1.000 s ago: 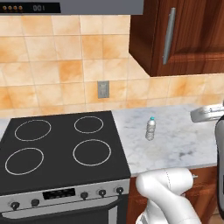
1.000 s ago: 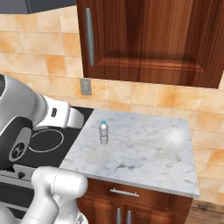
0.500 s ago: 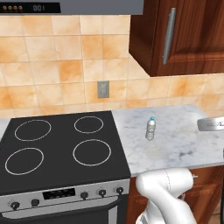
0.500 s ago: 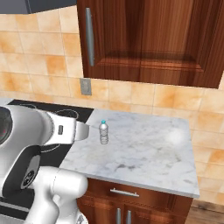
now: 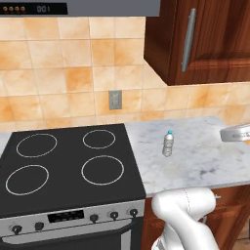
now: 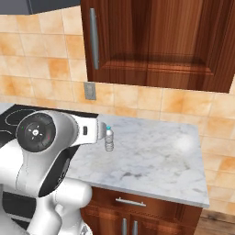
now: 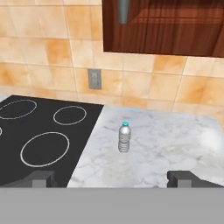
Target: Move the drinks to the dining counter.
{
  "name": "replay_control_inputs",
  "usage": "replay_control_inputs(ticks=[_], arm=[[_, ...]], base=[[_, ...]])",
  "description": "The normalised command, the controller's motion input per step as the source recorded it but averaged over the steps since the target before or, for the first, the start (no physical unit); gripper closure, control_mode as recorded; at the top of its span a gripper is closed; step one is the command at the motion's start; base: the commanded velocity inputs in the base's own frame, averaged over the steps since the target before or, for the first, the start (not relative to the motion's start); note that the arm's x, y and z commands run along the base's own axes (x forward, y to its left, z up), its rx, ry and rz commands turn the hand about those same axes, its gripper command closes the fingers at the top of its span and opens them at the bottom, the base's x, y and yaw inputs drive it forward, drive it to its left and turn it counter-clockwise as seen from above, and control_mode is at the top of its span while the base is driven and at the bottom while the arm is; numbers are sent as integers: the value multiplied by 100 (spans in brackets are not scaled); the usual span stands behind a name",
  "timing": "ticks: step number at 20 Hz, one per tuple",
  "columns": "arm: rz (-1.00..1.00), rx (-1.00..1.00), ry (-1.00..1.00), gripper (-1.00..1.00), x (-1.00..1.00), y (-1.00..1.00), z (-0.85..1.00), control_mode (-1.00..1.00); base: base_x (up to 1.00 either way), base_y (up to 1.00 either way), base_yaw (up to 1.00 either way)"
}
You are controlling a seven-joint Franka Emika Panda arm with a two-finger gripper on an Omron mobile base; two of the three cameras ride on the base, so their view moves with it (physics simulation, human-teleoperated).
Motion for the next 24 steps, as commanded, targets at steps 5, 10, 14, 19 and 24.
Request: replay_control_inputs(ticks=[5,10,14,19,24], arm=[[6,1,5,-100,23,-4,-17,-100],[3,0,0,-100,2,-10,-43,-100],[3,0,-5,-100,9,-14,-42,-100],[5,0,0,-100,31,-32,-32,-100],[10,0,0,-100,28,-31,-45,-100]], base=[[0,0,0],[0,0,0],[0,0,0],[0,0,0],[0,0,0]])
